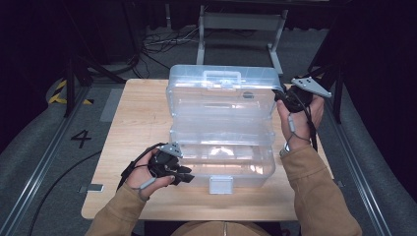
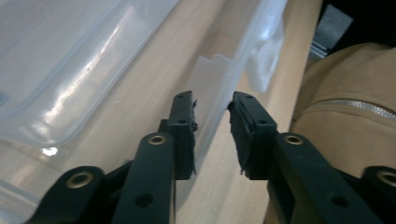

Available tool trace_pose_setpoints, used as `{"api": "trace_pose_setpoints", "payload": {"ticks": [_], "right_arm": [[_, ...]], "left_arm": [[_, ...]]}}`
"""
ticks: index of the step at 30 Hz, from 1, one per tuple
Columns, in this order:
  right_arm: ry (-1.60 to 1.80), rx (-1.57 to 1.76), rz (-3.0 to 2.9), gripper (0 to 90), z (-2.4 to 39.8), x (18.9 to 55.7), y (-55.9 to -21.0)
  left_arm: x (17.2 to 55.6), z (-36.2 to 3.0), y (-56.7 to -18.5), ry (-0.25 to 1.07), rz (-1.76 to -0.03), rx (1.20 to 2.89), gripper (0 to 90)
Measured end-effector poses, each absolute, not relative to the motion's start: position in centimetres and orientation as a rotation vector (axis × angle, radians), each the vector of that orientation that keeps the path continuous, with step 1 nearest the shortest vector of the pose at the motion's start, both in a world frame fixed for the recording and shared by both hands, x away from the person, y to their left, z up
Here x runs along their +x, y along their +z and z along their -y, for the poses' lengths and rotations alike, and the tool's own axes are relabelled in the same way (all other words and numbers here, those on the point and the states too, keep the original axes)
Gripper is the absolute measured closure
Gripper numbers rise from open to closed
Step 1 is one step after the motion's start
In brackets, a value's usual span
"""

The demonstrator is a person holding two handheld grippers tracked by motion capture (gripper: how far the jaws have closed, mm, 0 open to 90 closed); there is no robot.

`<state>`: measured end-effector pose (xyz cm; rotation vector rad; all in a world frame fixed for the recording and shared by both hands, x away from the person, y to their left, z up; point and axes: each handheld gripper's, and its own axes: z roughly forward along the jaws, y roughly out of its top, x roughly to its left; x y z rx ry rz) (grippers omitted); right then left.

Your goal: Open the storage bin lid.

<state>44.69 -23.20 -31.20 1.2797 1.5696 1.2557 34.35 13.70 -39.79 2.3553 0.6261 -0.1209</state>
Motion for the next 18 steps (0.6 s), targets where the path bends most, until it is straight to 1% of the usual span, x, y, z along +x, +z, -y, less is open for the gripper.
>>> {"api": "trace_pose_setpoints", "payload": {"ticks": [6,18], "right_arm": [[1.250,1.281,-1.574,80.7,23.2,45.3,-31.2],[1.242,1.290,-1.583,80.8,23.2,46.5,-31.1]], "left_arm": [[34.3,-13.4,-40.9,-0.112,-0.669,2.376,70.0],[34.3,-13.1,-41.5,-0.077,-0.646,2.392,70.7]]}}
